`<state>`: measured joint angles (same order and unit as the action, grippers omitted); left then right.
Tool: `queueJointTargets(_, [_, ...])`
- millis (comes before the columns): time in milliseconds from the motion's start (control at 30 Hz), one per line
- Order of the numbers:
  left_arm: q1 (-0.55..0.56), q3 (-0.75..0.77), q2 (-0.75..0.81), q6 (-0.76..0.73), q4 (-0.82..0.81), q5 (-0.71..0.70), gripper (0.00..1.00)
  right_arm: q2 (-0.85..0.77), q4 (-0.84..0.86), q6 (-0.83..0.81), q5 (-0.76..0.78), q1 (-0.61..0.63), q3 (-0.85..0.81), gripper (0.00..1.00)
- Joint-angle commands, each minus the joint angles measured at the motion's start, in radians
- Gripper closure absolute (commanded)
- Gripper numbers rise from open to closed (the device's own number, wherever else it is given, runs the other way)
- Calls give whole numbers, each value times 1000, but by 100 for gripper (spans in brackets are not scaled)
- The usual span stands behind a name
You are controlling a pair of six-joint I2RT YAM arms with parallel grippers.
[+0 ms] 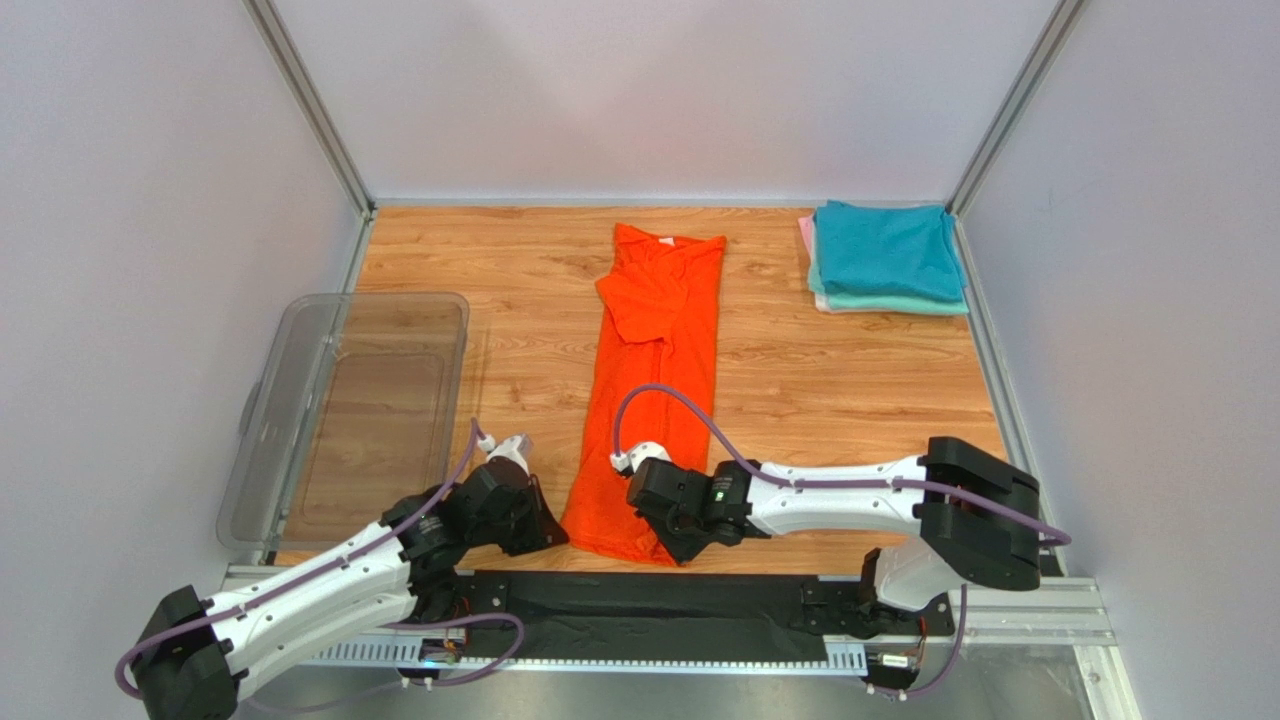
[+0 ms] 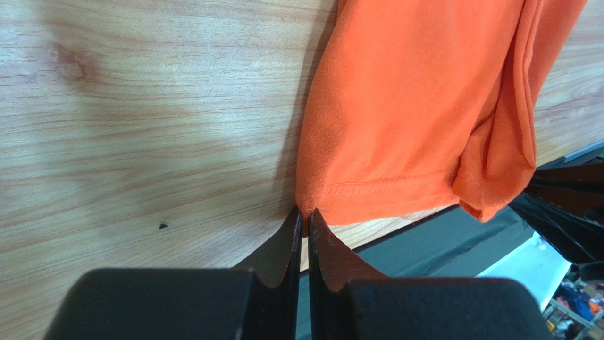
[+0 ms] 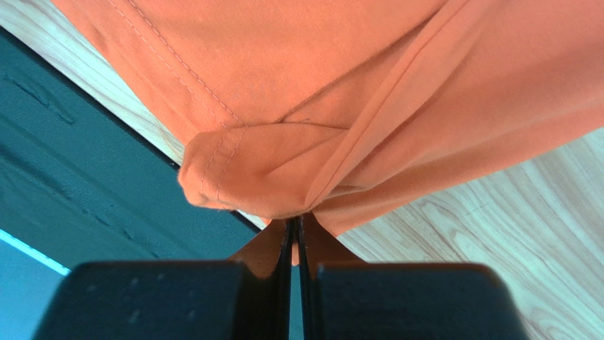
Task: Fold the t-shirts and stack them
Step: Fold the tshirt
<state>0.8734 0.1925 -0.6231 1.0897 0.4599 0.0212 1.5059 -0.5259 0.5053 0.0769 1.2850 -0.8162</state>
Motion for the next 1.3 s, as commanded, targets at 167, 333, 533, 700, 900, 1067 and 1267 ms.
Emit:
queueJointTargets(167, [-4, -21, 5, 18, 6, 0, 91, -88, -65, 38, -19, 22, 25, 100])
queueJointTargets(333, [-4, -25, 5, 21, 6, 2, 92, -105, -71, 45, -25, 25, 43, 95])
queueJointTargets(533, [-4, -27, 6, 24, 8, 6, 94, -96, -51, 52, -52, 30, 55, 99])
queueJointTargets(700, [-4, -31, 6, 26, 14, 19, 98, -99, -66, 65, -55, 46, 63, 98])
queueJointTargets(900, [-4, -39, 25, 27, 14, 46, 100, -157, -31, 85, -42, 56, 88, 67])
queueJointTargets(1067, [-4, -39, 65, 22, 19, 78, 100, -226, 20, 1, -57, 66, 109, 57])
queueJointTargets(1267, [-4, -42, 100, 29, 32, 114, 100, -248, 27, -77, -121, 80, 126, 49])
